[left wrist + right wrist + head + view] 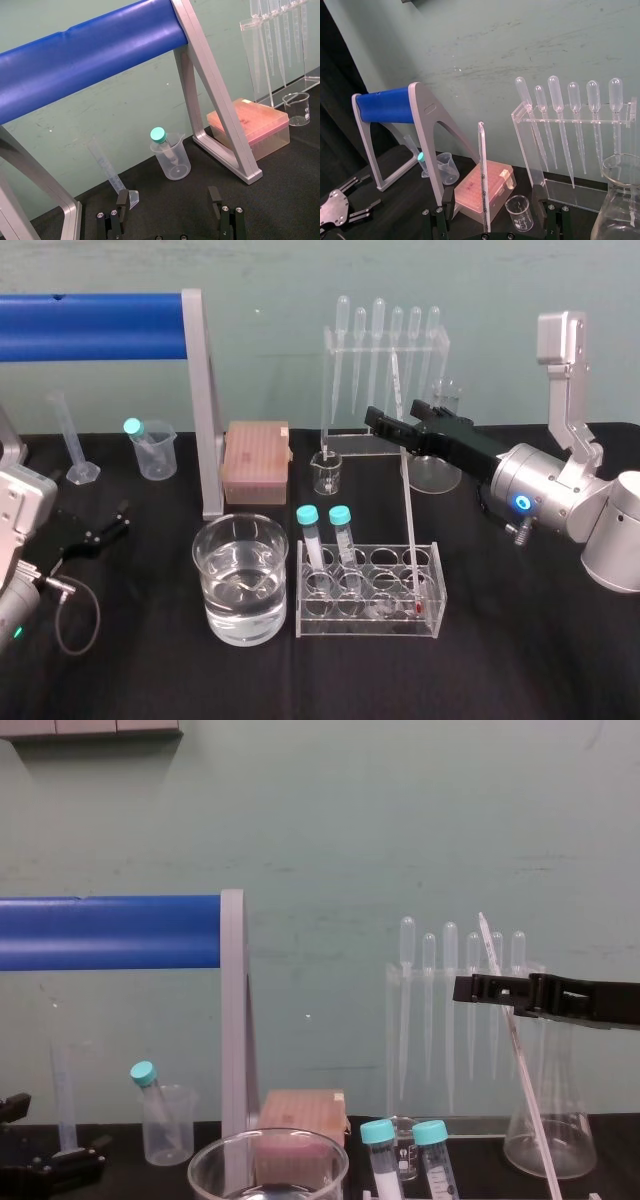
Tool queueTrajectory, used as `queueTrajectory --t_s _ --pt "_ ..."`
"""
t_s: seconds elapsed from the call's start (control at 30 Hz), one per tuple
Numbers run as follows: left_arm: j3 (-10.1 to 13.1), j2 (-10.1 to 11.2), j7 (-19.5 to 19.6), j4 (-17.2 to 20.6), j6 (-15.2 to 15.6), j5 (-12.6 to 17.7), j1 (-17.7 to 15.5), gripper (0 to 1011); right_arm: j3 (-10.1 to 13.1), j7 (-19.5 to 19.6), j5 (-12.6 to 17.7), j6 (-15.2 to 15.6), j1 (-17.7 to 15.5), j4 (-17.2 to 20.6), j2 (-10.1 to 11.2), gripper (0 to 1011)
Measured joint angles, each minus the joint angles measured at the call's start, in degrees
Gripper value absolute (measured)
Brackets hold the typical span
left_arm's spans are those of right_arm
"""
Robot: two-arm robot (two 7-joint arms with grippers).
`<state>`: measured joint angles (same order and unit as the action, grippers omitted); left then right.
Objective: Hold the thermometer with one hand and immerse one end into the beaker, then reinsert it into the test tube rack.
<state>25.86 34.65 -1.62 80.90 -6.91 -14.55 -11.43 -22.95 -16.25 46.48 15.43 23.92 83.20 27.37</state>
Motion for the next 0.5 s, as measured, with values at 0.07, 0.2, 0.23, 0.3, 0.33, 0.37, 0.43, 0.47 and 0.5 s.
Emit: queueTrajectory --t_s 0.07,0.2,0.23,0.3,0.33,0.37,0.43,0.47,0.5 --pt "0.0 0.0 0.0 0.0 0.0 0.0 0.0 1008 0.0 0.0 0.0 0.0 0.0 0.0 0.0 1003" --pt "0.0 0.0 0.0 0.0 0.0 0.0 0.0 1008 0.0 0.0 0.0 0.0 0.0 0.0 0.0 1003" --pt "0.0 0.0 0.0 0.0 0.0 0.0 0.0 1008 0.0 0.0 0.0 0.0 0.0 0.0 0.0 1003" --pt "0.0 0.0 0.0 0.0 0.0 0.0 0.0 1008 0.0 0.0 0.0 0.0 0.0 0.1 0.0 1003" --pt "0.0 0.0 0.0 0.0 0.0 0.0 0.0 1008 0.0 0.0 0.0 0.0 0.0 0.1 0.0 1003" --pt "0.0 0.0 0.0 0.0 0.0 0.0 0.0 1008 0.0 0.0 0.0 0.0 0.0 0.0 0.0 1003" --pt "0.0 0.0 0.0 0.0 0.0 0.0 0.0 1008 0.0 0.0 0.0 0.0 0.0 0.1 0.0 1003" --pt "0.0 0.0 0.0 0.0 0.0 0.0 0.0 1008 0.0 0.0 0.0 0.0 0.0 0.0 0.0 1003" --pt "0.0 0.0 0.0 0.0 0.0 0.0 0.0 1008 0.0 0.0 0.0 0.0 0.0 0.1 -0.1 1003"
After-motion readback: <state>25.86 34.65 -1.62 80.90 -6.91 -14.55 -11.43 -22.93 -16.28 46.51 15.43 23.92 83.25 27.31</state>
